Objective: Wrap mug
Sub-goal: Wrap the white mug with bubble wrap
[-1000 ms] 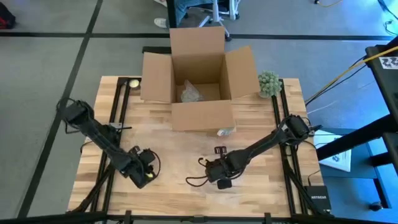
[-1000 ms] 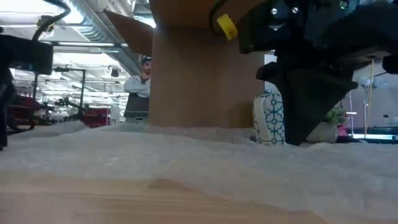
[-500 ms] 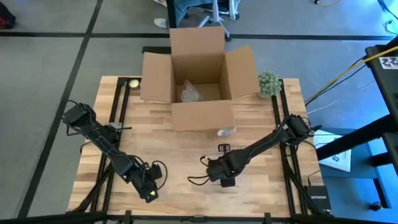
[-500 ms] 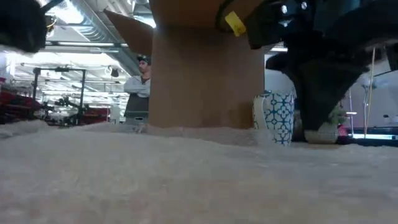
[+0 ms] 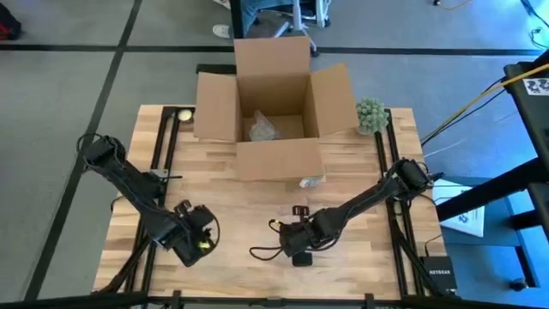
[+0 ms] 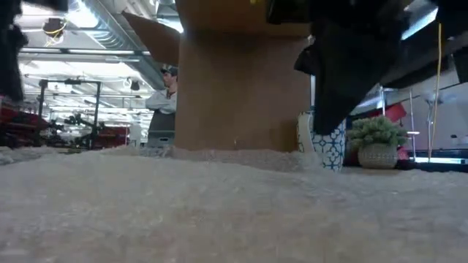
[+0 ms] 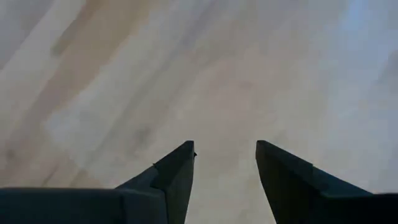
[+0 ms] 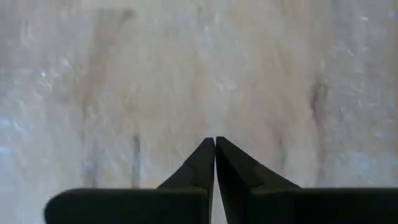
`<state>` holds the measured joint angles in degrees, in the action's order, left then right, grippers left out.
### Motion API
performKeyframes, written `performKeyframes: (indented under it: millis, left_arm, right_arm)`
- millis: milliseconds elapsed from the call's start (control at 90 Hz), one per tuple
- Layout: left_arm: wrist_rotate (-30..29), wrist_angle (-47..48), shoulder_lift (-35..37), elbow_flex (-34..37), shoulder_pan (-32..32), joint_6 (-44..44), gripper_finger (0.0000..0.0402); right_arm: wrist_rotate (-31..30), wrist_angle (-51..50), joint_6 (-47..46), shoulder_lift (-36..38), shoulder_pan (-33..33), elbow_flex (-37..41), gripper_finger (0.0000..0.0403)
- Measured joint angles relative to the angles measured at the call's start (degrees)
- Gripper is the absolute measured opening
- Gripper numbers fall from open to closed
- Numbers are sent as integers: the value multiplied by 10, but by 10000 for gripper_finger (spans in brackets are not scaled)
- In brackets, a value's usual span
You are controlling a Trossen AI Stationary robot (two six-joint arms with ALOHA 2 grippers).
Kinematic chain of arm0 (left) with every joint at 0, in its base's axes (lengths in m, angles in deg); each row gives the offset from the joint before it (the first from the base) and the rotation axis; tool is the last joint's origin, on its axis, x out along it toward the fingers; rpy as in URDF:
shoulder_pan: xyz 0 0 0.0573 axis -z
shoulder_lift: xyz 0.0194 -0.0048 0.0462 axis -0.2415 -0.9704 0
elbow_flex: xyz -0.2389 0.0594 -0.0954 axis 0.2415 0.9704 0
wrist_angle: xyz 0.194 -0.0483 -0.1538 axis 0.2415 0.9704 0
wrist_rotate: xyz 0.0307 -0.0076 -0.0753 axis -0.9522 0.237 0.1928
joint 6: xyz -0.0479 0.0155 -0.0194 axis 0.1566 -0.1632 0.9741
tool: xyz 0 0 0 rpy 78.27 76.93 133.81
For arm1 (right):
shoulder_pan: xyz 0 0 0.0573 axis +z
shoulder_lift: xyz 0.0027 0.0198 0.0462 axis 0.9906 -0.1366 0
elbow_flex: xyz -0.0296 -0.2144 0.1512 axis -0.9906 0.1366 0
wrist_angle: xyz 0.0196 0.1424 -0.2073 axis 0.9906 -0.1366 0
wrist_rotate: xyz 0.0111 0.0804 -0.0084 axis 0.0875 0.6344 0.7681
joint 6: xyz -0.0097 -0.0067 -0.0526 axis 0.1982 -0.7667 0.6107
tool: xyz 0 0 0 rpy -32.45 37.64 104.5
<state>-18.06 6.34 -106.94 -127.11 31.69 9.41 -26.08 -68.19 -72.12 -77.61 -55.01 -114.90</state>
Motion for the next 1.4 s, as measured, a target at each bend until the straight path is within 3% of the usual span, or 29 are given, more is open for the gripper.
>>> performKeyframes:
  millis: [222, 322, 467, 622, 822, 967, 1144, 1333, 1400]
  left_arm:
    - [10, 3, 0, 64, -37, 51, 157]
    - [15, 3, 2, 58, -40, 50, 157]
    - [-25, -4, 7, 19, -33, 24, 157]
    - [-56, -14, 6, 6, -36, -36, 157]
    - [-124, -17, 6, 6, -35, -32, 157]
    - [-137, -21, 6, 6, -30, -35, 157]
    - [-140, -30, 6, 6, -18, -40, 157]
    - [-143, -30, 6, 6, -2, -36, 157]
    - [-144, -30, 6, 6, 2, -36, 157]
  right_arm:
    - [-24, 32, 1, 0, -2, 19, 1]
    - [2, 5, -1, 1, 1, 12, 1]
    - [14, -45, 3, 38, 16, -12, 1]
    - [-60, -111, -5, 85, 20, -10, 1]
    - [-101, -120, -35, 182, 22, -11, 1]
    - [-149, -162, -100, 228, 17, -11, 5]
    - [-188, -233, -120, 230, 9, -7, 73]
    - [-310, -256, -57, 227, 5, 29, 176]
    - [-322, -255, -39, 230, 7, 46, 199]
